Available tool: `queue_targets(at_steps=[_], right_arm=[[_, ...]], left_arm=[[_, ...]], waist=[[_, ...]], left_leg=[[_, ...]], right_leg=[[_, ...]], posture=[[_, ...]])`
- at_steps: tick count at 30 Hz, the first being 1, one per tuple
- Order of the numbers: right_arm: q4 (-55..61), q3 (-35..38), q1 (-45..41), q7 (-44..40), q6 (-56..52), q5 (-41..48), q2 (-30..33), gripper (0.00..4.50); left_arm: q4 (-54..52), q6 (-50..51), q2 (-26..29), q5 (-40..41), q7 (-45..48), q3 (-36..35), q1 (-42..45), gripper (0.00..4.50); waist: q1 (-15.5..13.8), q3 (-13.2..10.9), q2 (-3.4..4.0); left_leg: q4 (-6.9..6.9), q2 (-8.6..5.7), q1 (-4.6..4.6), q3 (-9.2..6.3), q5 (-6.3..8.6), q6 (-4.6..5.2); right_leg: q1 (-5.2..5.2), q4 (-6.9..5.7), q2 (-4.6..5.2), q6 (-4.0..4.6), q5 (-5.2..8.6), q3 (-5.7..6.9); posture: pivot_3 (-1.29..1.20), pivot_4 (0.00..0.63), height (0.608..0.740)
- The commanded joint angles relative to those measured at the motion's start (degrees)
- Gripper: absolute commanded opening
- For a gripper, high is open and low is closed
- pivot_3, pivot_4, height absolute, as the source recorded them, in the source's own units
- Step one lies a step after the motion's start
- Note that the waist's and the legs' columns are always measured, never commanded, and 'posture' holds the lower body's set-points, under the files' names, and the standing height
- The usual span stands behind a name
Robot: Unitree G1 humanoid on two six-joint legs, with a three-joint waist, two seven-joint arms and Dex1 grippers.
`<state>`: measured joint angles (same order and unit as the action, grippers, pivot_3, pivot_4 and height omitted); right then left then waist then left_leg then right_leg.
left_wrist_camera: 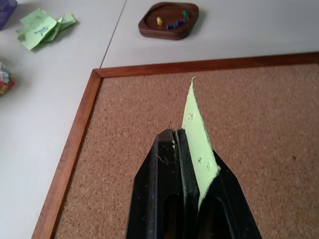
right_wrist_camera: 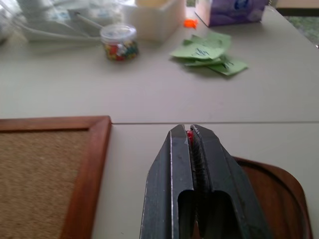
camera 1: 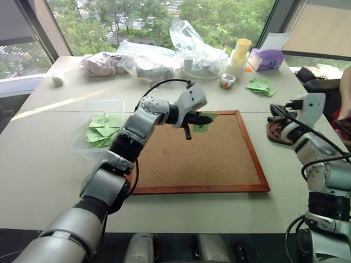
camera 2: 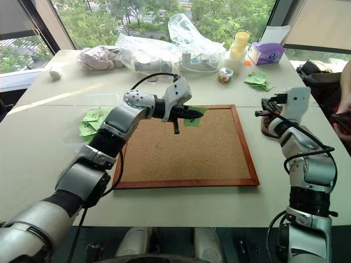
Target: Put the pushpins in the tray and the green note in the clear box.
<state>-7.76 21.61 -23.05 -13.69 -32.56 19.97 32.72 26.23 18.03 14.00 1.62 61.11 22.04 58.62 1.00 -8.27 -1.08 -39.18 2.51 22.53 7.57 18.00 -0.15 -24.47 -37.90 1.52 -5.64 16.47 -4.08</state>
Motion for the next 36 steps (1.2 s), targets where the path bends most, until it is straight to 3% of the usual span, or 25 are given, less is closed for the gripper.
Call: queue_targets(at_steps=[1, 7, 8, 10, 16, 23, 31, 36], right_arm=[[-7.02, 0.2, -2.48, -1.06, 5.76, -2.41, 1.47, 0.0], [-17.52, -0.63, -5.65, -2.35, 10.62, -4.78, 2.28, 0.0], [-18.77, -0.57, -6.05, -2.52, 11.52, -5.04, 2.37, 0.58], [-20.49, -0.52, -6.49, -2.89, 12.88, -5.33, 2.5, 1.22], [-21.76, -0.24, -6.71, -2.89, 14.21, -5.34, 2.31, 4.43], [-20.84, 1.41, -6.4, -2.33, 13.85, -3.5, 1.43, 4.48], [-18.86, 8.84, -7.92, 1.02, 7.76, 4.88, -0.17, 4.48], [-14.2, 6.84, -5.96, -0.97, 7.91, 3.86, 1.03, 4.48]], left_arm=[[-4.5, -1.15, -0.54, -1.98, -0.91, 1.13, 0.77, 0.12], [-7.63, 2.03, -0.82, -1.02, -1.5, 0.23, -1.38, 0.12], [-8.16, 2.44, -0.65, -0.91, -1.56, 0.15, -1.77, 0.0], [-9.22, 3.34, -0.44, -0.6, -1.79, -0.07, -2.46, 0.0], [-11.1, 5.91, -0.54, -0.36, -3.47, -0.48, -4.34, 0.0], [-11.9, 7.38, -0.57, 0.09, -5.16, -1.57, -4.58, 0.0], [-11.7, 7.74, -0.34, 0.0, -6.2, -2.25, -4.59, 0.0], [-12.99, 10.77, -0.73, 2.55, -9.1, -6.45, -4.09, 0.0]], waist=[[0.05, -0.01, 0.02], [0.28, -0.05, 0.24], [0.29, -0.05, 0.25], [0.25, -0.05, 0.25], [0.17, -0.05, 0.26], [0.19, -0.05, 0.27], [0.18, -0.05, 0.29], [0.21, -0.06, 0.31]], left_leg=[[0.0, 0.0, 0.0, 0.0, 0.0, 0.0], [0.0, 0.14, -0.04, 0.02, 0.0, 0.01], [0.0, 0.16, -0.04, 0.02, 0.0, 0.01], [0.0, 0.18, -0.05, 0.04, 0.0, 0.0], [-0.01, 0.18, -0.05, 0.06, 0.0, 0.0], [-0.02, 0.19, -0.06, 0.06, -0.01, -0.01], [-0.02, 0.2, -0.07, 0.08, -0.01, -0.01], [-0.03, 0.2, -0.07, 0.08, -0.01, -0.01]], right_leg=[[0.0, 0.0, 0.0, 0.0, 0.0, 0.0], [-0.01, -0.04, -0.03, -0.01, 0.0, -0.06], [-0.01, -0.05, -0.03, -0.01, 0.0, -0.06], [-0.01, -0.05, -0.03, -0.01, 0.0, -0.06], [-0.01, -0.05, 0.0, -0.02, 0.0, -0.06], [-0.01, -0.07, -0.01, -0.02, -0.01, -0.06], [-0.01, -0.09, 0.0, -0.02, -0.01, -0.07], [-0.01, -0.09, -0.01, -0.02, -0.01, -0.07]], posture=[[0.0, 0.15, 0.738], [0.0, 0.15, 0.738], [0.0, 0.15, 0.738], [0.0, 0.15, 0.738], [0.0, 0.15, 0.738], [0.0, 0.15, 0.738], [0.0, 0.15, 0.738], [0.0, 0.15, 0.738]])
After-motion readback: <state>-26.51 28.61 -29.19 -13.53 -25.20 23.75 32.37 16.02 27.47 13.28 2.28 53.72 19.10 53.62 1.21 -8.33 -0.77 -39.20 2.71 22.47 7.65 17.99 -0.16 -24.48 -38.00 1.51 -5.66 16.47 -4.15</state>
